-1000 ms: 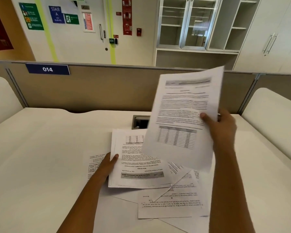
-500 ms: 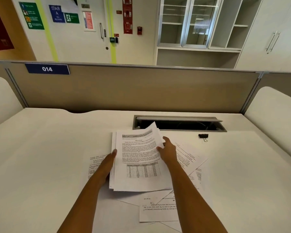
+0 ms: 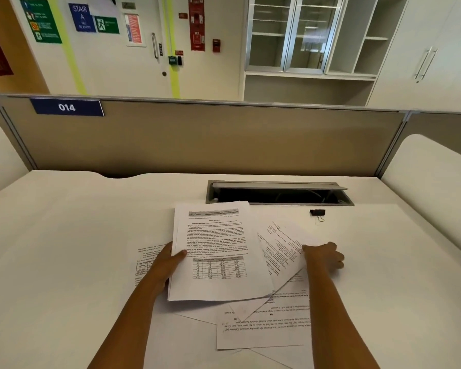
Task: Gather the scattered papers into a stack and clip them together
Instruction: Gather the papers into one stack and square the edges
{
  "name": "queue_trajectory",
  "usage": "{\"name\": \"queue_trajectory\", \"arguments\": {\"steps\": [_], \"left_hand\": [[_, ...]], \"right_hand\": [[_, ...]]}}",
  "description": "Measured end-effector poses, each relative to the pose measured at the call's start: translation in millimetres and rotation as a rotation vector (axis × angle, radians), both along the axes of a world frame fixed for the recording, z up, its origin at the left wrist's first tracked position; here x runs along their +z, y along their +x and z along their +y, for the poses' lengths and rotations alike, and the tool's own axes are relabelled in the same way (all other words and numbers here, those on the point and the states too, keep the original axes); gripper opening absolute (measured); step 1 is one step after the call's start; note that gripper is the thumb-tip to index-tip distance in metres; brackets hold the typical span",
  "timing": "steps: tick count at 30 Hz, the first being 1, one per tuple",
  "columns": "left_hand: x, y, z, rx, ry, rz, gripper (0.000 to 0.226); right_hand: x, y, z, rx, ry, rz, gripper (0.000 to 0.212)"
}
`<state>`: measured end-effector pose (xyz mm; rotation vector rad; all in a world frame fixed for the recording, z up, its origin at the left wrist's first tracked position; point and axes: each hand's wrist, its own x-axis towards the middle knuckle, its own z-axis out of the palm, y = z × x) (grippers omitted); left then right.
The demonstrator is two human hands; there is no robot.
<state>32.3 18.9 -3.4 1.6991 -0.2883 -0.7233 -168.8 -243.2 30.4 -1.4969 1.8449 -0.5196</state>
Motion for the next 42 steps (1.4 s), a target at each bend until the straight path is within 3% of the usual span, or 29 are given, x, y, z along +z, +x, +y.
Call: {"name": "queue_trajectory", "arguments": {"steps": [5, 11, 18, 21, 24, 27, 29, 32, 37, 39, 42], "left_hand": [[2.0, -1.6, -1.4, 0.011, -0.011, -0.003, 0.045], [1.6, -1.5, -1.8, 0.014, 0.008, -0.017, 0.045], [1.3, -1.2, -1.6, 0.010, 0.020, -0.025, 0.046], [-0.3, 0.1, -0.8, 0.003, 0.019, -0.019, 0.047], [0.8, -0.6, 0.6, 0.000, 0.021, -0.019, 0.047], [3.1, -2.2, 0.6, 0.001, 0.031, -0.019, 0.048], [4.3, -2.4, 0.5, 0.003, 0.038, -0.012, 0.047], [1.6, -0.3, 0.6, -0.006, 0.042, 0.000, 0.046], [-0.1, 2.1, 0.5, -0.003, 0.045, 0.010, 0.045], [3.5, 0.0, 1.1, -0.010, 0.054, 0.005, 0.044], [7.2, -1.9, 1.2, -0.019, 0.060, -0.011, 0.043]], "right_hand": [[8.0, 3.8, -4.2, 0.007, 0.109, -0.182, 0.070], [14.1, 8.3, 4.6, -0.006, 0.150, -0.089, 0.071], [16.2, 12.3, 9.9, -0.069, 0.180, -0.426, 0.075], [7.4, 14.4, 17.5, 0.084, 0.263, -0.570, 0.067], [5.0, 14.8, 31.3, 0.330, 0.338, -0.500, 0.032], [17.2, 5.5, 37.9, 0.476, 0.368, -0.417, 0.028], [28.1, -5.1, 27.8, 0.460, 0.316, -0.476, 0.040], [59.3, -28.8, 10.9, 0.414, 0.042, -0.552, 0.050], [139.7, -66.4, 14.8, 0.443, -0.460, -0.540, 0.035], [167.4, -75.3, 22.2, 0.478, -0.541, -0.675, 0.028], [185.8, -69.0, 24.3, 0.536, -0.505, -0.827, 0.022]]}}
